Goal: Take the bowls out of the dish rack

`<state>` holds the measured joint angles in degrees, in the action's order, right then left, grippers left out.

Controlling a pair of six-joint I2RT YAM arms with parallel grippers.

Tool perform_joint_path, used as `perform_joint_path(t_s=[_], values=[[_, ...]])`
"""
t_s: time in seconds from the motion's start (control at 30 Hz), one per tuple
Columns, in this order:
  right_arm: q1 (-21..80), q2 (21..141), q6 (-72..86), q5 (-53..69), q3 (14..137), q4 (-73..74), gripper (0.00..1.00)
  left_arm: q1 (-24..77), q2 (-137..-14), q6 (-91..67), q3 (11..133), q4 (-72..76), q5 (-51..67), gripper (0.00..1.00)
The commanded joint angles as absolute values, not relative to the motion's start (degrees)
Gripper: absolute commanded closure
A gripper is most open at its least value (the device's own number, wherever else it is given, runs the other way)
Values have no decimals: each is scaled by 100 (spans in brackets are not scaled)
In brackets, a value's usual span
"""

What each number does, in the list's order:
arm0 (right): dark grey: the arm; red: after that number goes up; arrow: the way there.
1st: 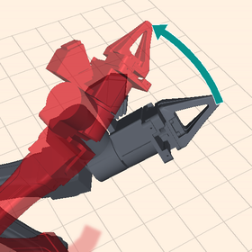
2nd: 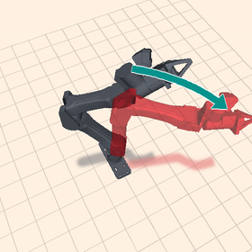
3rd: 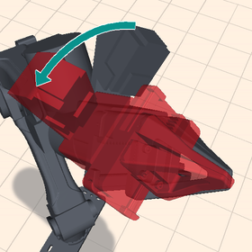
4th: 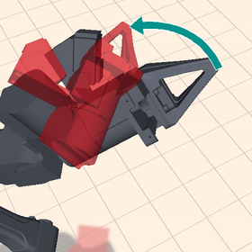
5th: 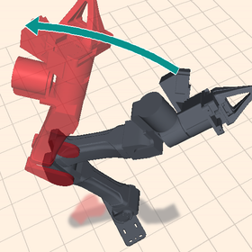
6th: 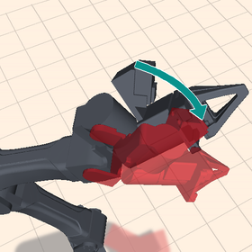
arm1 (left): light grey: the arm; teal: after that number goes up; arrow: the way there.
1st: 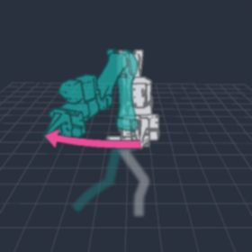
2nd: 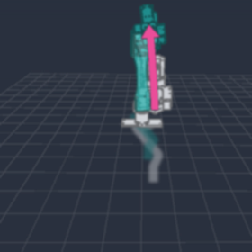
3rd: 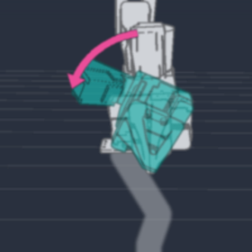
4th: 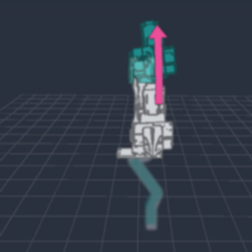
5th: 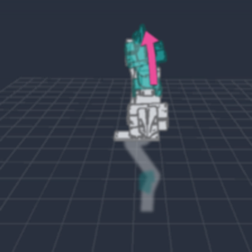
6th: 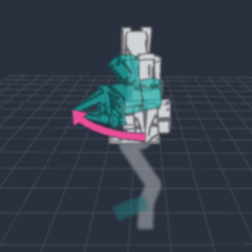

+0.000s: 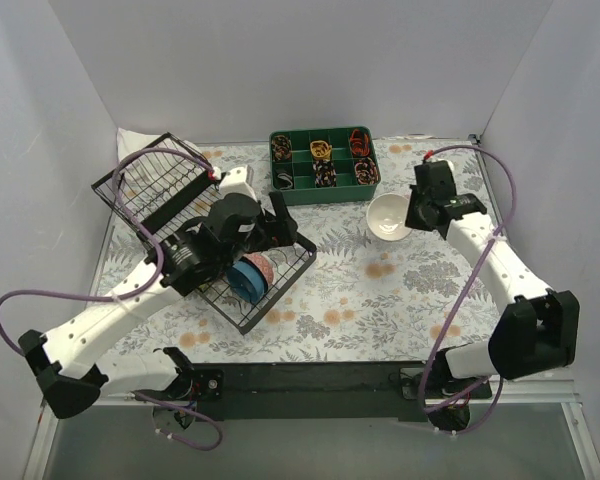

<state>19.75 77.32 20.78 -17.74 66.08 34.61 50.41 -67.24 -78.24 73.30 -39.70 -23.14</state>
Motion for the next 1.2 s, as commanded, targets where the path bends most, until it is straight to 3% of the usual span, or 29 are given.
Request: perform_joint_path(t_s=[0.0, 0.23, 0.43, 0.53, 0.57, 0.63, 0.67, 0.73, 0.87, 1.03, 1.17], values=[[986, 8155, 2206, -1267, 6723, 2813, 99, 5027, -6048, -8121, 6892, -4411, -2821, 2], [-104, 9594, 2382, -949, 7487, 2452, 99, 5027, -5134, -8621, 6372, -5070, -2997, 2], [-334, 10476, 2373, -572, 7980, 2461, 99, 5027, -4773, -8921, 6170, -5440, -3015, 2], [-404, 10617, 2347, -378, 8007, 2496, 89, 5027, -4799, -8930, 6144, -5519, -2988, 2], [-404, 10617, 2329, -352, 7989, 2505, 80, 5027, -4816, -8921, 6144, -5520, -2962, 2], [-422, 10565, 2241, -299, 7963, 2522, 72, 5027, -4843, -8921, 6135, -5493, -2936, 2], [-431, 10530, 2206, -325, 7945, 2540, 60, 5027, -4886, -8930, 6135, -5476, -2892, 2], [-422, 10381, 2127, -378, 7919, 2610, 54, 5027, -4913, -8877, 6117, -5371, -2839, 2], [-369, 9793, 2022, -308, 7736, 2689, 31, 5027, -5158, -8736, 6143, -5177, -2664, 2], [289, 8808, 1706, -255, 7243, 2610, 14, 5010, -5571, -8614, 6293, -4782, -2338, 2], [1218, 8001, 1600, 121, 6707, 2155, 10, 4660, -5906, -8289, 6433, -4614, -2171, 2]])
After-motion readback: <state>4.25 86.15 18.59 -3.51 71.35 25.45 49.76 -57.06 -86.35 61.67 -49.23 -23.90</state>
